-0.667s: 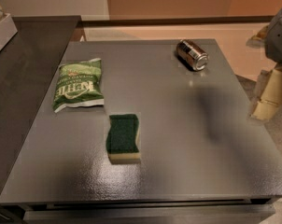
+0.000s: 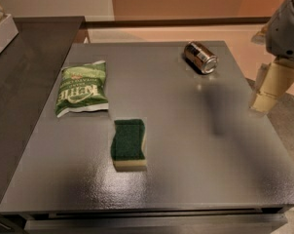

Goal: Place orange can upright

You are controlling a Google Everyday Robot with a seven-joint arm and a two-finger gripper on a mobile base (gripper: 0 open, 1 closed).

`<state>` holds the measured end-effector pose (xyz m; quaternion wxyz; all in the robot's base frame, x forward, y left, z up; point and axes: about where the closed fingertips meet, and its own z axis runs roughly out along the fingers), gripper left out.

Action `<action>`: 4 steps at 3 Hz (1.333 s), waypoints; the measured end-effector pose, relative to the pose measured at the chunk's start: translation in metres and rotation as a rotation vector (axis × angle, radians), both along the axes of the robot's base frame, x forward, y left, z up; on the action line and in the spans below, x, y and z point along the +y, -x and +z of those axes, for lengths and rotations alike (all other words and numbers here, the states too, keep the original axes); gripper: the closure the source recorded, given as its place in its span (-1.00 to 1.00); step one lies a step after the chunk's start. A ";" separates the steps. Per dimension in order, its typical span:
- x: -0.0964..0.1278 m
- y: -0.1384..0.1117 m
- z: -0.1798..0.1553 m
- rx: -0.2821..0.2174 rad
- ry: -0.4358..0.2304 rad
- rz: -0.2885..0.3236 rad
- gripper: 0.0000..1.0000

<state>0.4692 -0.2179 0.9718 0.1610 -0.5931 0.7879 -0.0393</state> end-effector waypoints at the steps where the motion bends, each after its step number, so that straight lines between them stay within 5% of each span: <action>1: -0.001 -0.033 -0.008 0.005 -0.023 -0.049 -1.00; 4: 0.003 -0.143 -0.050 0.050 -0.079 -0.260 -1.00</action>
Offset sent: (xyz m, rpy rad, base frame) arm 0.1187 -0.0071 -0.0319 0.0772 0.0346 -0.2351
